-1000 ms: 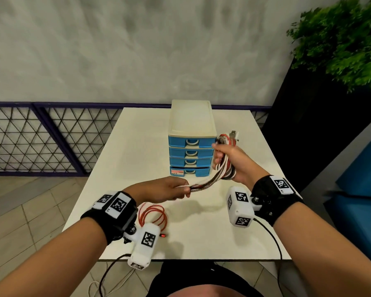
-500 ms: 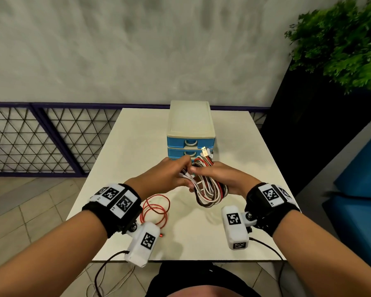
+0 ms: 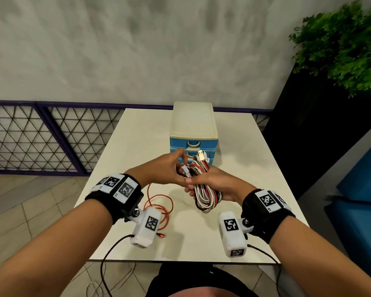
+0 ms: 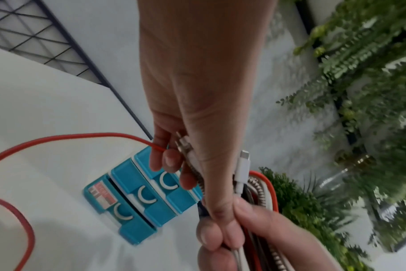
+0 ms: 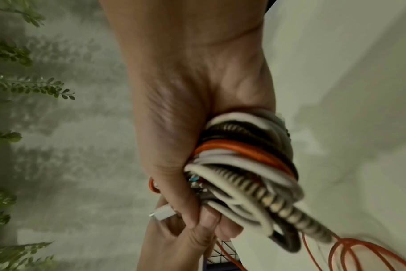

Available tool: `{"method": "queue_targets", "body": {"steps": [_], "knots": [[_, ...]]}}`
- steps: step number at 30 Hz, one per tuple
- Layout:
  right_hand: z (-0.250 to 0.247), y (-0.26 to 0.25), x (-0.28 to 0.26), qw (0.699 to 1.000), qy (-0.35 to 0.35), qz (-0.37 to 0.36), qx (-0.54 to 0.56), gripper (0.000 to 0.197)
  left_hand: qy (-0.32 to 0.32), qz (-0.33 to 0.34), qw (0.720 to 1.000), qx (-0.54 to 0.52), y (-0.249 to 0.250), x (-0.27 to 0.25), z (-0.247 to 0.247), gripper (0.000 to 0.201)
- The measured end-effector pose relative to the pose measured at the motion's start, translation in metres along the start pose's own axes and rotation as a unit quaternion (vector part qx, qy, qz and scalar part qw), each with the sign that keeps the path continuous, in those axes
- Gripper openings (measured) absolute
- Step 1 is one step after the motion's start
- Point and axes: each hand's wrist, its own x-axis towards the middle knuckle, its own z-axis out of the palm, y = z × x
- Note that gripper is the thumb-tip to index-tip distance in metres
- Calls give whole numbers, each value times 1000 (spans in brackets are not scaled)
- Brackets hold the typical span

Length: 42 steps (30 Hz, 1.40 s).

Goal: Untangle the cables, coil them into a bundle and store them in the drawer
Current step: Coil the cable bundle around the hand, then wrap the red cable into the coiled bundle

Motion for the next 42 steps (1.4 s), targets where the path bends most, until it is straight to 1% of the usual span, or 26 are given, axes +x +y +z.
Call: {"method": "queue_targets", "body": {"steps": [3,6,7,8,9,10,11,12,14,17,18,19,21,22,24,28,31,34,35,38,39,41,42], "knots": [[-4,0,5,1000,24,-5,-2,18,-40,-34,998,-27,-2,3,-6,48],[-11,1,6,996,82,-13,-23,18,-74,-65,994,-43,-7,-2,-11,45],[-15,1,6,994,103,-21,-22,14,-90,-82,990,-77,-12,-5,-12,46],[-19,2,4,991,127,-27,-16,9,-105,-107,979,-138,-19,-9,-13,48],[-25,2,3,988,150,-31,-8,5,-111,-143,959,-220,-27,-12,-13,46],[-30,2,1,986,163,-36,1,2,-108,-181,929,-304,-35,-16,-13,43],[-34,3,-1,985,166,-40,8,3,-93,-218,900,-365,-42,-18,-13,41],[-37,3,-2,986,159,-40,9,5,-80,-251,876,-404,-46,-19,-13,40],[-38,3,-6,992,118,-34,3,8,-63,-298,844,-442,-49,-19,-13,38],[-32,2,-5,998,48,-24,-21,9,-21,-330,791,-514,-42,-13,-15,38],[-29,2,-3,998,40,-19,-41,8,-7,-327,784,-527,-37,-11,-16,37],[-27,3,-1,997,42,-12,-66,6,8,-316,785,-532,-32,-8,-17,34],[-23,6,5,993,68,-5,-96,4,32,-275,785,-554,-18,-4,-18,28],[-21,7,7,992,82,-5,-91,6,34,-251,786,-564,-10,-3,-18,26],[-19,10,10,993,103,-12,-60,18,19,-216,800,-560,5,-5,-15,23],[-15,11,13,989,142,-37,16,52,-48,-216,834,-506,24,-13,-1,19],[-11,9,12,987,136,-32,78,54,-83,-214,858,-459,31,-13,18,16],[-10,8,13,986,139,-41,80,72,-74,-203,883,-416,35,-9,34,15],[-9,6,12,986,138,-53,81,66,-65,-198,892,-401,36,-8,37,14],[-7,3,8,983,139,-77,90,16,-60,-188,907,-373,35,-7,36,14],[-7,2,9,981,159,-77,84,8,-64,-184,908,-370,35,-8,36,15],[-9,1,13,970,218,-71,76,8,-62,-174,908,-377,32,-8,36,21],[-11,1,15,963,246,-68,90,8,-65,-165,904,-389,30,-9,37,26]]}}
